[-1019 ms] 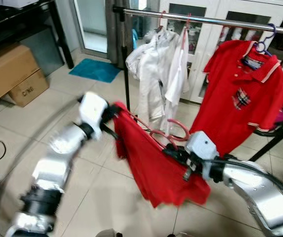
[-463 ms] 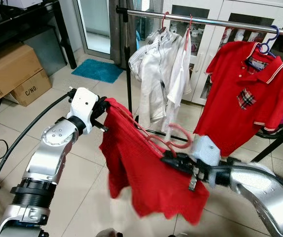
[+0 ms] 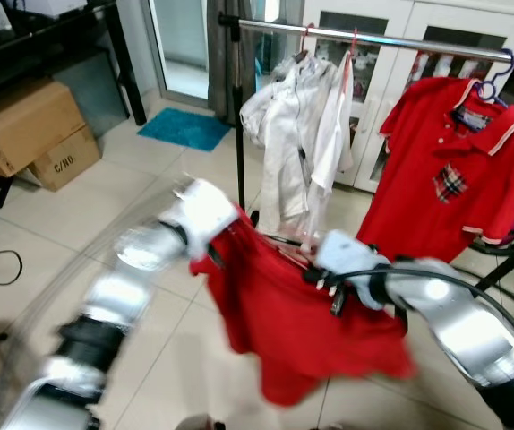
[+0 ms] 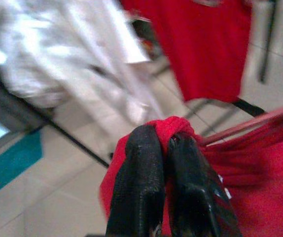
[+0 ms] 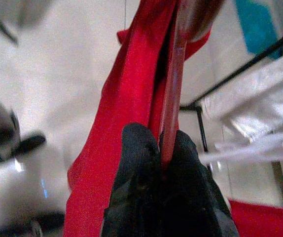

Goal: Hang hanger

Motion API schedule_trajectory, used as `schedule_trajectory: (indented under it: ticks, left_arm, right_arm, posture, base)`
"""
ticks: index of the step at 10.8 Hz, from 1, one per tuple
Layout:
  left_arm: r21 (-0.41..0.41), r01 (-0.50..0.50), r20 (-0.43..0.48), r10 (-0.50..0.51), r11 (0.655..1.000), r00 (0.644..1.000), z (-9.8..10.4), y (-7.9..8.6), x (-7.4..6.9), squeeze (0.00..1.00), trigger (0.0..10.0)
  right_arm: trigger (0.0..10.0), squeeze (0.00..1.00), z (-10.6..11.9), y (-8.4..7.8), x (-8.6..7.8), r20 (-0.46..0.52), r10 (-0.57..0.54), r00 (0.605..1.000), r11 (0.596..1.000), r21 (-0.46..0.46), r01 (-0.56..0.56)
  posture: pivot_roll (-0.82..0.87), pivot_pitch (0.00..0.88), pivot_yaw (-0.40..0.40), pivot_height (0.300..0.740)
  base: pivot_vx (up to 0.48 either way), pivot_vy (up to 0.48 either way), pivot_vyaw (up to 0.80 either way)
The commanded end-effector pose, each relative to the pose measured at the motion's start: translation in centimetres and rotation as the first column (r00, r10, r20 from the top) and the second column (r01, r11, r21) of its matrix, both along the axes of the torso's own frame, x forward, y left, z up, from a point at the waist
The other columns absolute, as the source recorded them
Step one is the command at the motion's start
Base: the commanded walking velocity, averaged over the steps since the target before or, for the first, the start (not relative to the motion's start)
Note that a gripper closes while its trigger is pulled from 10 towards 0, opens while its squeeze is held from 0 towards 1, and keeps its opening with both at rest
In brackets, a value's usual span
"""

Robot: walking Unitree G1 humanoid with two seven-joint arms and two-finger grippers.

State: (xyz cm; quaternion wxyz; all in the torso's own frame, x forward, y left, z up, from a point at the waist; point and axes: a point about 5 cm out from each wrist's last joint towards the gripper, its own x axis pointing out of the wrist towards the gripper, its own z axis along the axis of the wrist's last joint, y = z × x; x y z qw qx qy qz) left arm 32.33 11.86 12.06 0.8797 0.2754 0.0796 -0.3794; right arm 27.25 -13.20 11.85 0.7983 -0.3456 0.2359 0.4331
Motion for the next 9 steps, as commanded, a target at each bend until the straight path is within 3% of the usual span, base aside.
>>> schedule_trajectory:
  ticks: [1, 2, 3, 5, 6, 7, 8, 9]
  left_arm:
    - [0.003, 0.070, 0.105, -0.070, 0.998, 0.992, 2.3, -1.2, 0.6, 0.00, 0.0]
    - [0.043, 0.065, 0.124, -0.069, 0.997, 0.990, 2.4, -1.5, 0.8, 0.00, 0.0]
    - [0.096, -0.004, 0.152, -0.010, 0.995, 0.988, 2.6, -0.1, 1.5, 0.00, 0.0]
    - [0.245, -0.128, 0.191, 0.081, 0.961, 0.978, 2.7, 3.8, 2.3, 0.00, 0.0]
    - [0.370, -0.196, 0.197, 0.129, 0.908, 0.972, 2.6, 7.4, 2.4, 0.00, 0.0]
    - [0.407, -0.230, 0.195, 0.161, 0.884, 0.967, 2.6, 9.0, 2.4, 0.00, 0.0]
    - [0.395, -0.341, 0.243, 0.261, 0.853, 0.934, 3.5, 11.6, 2.7, 0.00, 0.0]
    - [0.268, -0.445, 0.291, 0.369, 0.855, 0.883, 5.0, 13.0, 3.2, 0.00, 0.0]
  right_arm:
    - [0.0, 0.00, -1.7, -0.6, -0.3, -0.083, -0.022, 0.996, 0.995, -0.094, 0.014]
    - [0.0, 0.00, -2.4, -0.3, -0.1, -0.105, -0.010, 0.994, 0.987, -0.158, -0.007]
    - [0.0, 0.00, -3.1, -0.7, -0.5, -0.136, -0.013, 0.991, 0.979, -0.201, -0.015]
    - [0.0, 0.00, -3.4, -2.2, -1.0, -0.167, -0.052, 0.985, 0.977, -0.213, 0.016]
    - [0.0, 0.00, -3.1, -3.9, -1.5, -0.194, -0.084, 0.977, 0.975, -0.218, 0.041]
    - [0.0, 0.00, -2.8, -4.8, -1.7, -0.198, -0.094, 0.976, 0.974, -0.221, 0.049]
    - [0.0, 0.00, -2.3, -5.9, -2.5, -0.220, -0.078, 0.972, 0.977, -0.209, 0.031]
    - [0.0, 0.00, -2.2, -6.2, -3.4, -0.244, -0.064, 0.968, 0.983, -0.180, 0.020]
  posture:
    - [-0.05, 0.000, 0.048, 0.740]
    - [-0.05, 0.000, 0.051, 0.740]
    - [-0.05, 0.000, 0.049, 0.740]
    - [-0.04, 0.000, 0.047, 0.740]
    - [-0.04, 0.000, 0.050, 0.740]
    - [-0.04, 0.000, 0.050, 0.740]
    - [-0.05, 0.000, 0.051, 0.740]
    - [-0.05, 0.000, 0.050, 0.740]
  base:
    - [0.000, 0.000, 0.00]
    - [0.000, 0.000, 0.00]
    - [0.000, 0.000, 0.00]
    - [0.000, 0.000, 0.00]
    - [0.000, 0.000, 0.00]
    - [0.000, 0.000, 0.00]
    - [0.000, 0.000, 0.00]
    - [0.000, 0.000, 0.00]
